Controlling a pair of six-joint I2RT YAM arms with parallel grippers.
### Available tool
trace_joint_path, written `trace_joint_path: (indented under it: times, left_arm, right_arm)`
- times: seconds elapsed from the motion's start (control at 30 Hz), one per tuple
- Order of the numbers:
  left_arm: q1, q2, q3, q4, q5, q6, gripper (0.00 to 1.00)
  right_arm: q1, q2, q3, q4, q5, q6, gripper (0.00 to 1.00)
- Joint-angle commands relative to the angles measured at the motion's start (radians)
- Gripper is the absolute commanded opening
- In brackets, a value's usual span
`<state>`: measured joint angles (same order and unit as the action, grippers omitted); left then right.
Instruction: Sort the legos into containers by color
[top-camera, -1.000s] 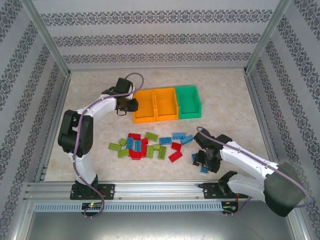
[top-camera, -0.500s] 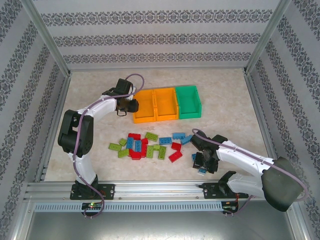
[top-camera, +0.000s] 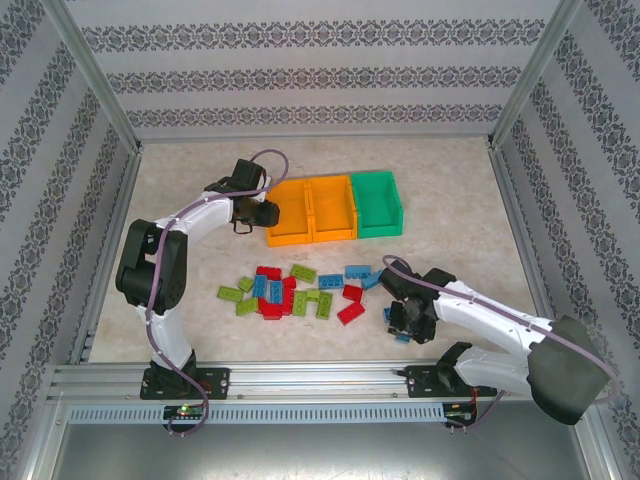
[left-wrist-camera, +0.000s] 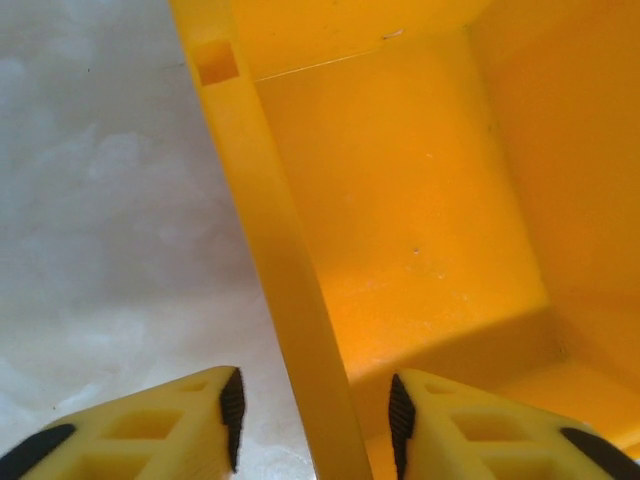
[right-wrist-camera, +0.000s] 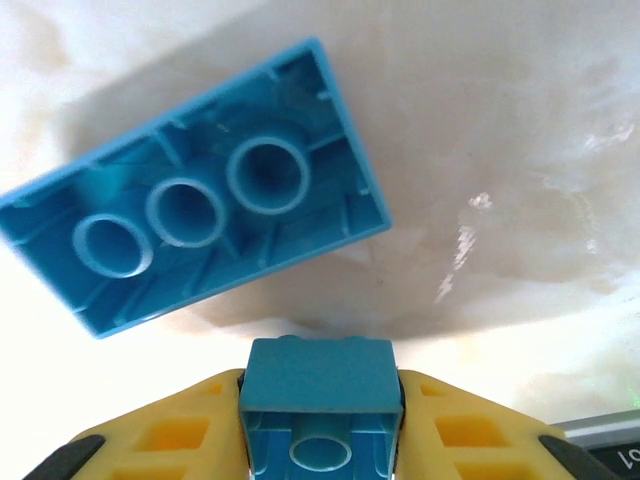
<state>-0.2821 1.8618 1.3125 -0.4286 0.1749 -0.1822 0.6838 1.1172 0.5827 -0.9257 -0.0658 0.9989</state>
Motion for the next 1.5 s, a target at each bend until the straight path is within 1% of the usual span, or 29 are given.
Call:
trace_joint_path:
  times: [0.0, 0.07, 0.17, 0.3, 0.43, 0.53, 0.67, 0.73, 0.8, 1.0, 1.2, 1.33, 1.47]
  left_arm:
    - [-0.012, -0.044, -0.018, 0.021, -0.032, 0.005, 0.5]
    - [-0.013, -0.048, -0.017, 0.024, -0.038, 0.001, 0.53]
    - [-0.013, -0.054, -0.02, 0.031, -0.047, -0.007, 0.58]
    - [-0.013, -0.077, -0.036, 0.046, -0.065, -0.019, 0.67]
    - [-0.013, -0.117, -0.067, 0.07, -0.077, -0.025, 0.78]
    - [-0.014, -0.155, -0.1, 0.094, -0.089, -0.03, 0.86]
    - [-0.014, -0.197, -0.14, 0.108, -0.116, -0.039, 0.91]
    - [-0.013, -0.213, -0.154, 0.102, -0.132, -0.036, 0.92]
    - [-0.013, -0.228, -0.165, 0.096, -0.143, -0.033, 0.93]
    - [-0.013, -0.267, -0.206, 0.082, -0.179, -0.037, 0.95]
    - [-0.013, -0.296, -0.231, 0.072, -0.216, -0.047, 0.96]
    - [-0.014, -0.313, -0.241, 0.064, -0.23, -0.055, 0.96]
    - [-0.013, -0.33, -0.255, 0.055, -0.235, -0.066, 0.97]
  right_arm:
    - [0.006, -0.05, 0.072, -0.048, 0.029, -0.02, 0.29]
    - [-0.007, -0.073, 0.108, -0.052, 0.029, -0.049, 0.29]
    - [-0.058, -0.096, 0.155, -0.026, 0.016, -0.092, 0.29]
    - [-0.168, -0.094, 0.2, 0.07, -0.028, -0.169, 0.29]
    - [-0.307, -0.041, 0.258, 0.189, -0.119, -0.237, 0.29]
    - [-0.374, 0.029, 0.316, 0.27, -0.172, -0.27, 0.29]
    - [-0.43, 0.146, 0.393, 0.377, -0.24, -0.29, 0.28]
    - [-0.449, 0.212, 0.436, 0.408, -0.276, -0.303, 0.28]
    - [-0.464, 0.281, 0.489, 0.408, -0.286, -0.319, 0.28]
    - [-0.494, 0.462, 0.641, 0.399, -0.239, -0.343, 0.28]
    - [-0.49, 0.629, 0.799, 0.337, -0.216, -0.4, 0.29]
    - [-0.485, 0.715, 0.87, 0.283, -0.181, -0.438, 0.3]
    - [-0.478, 0.769, 0.909, 0.246, -0.152, -0.457, 0.31]
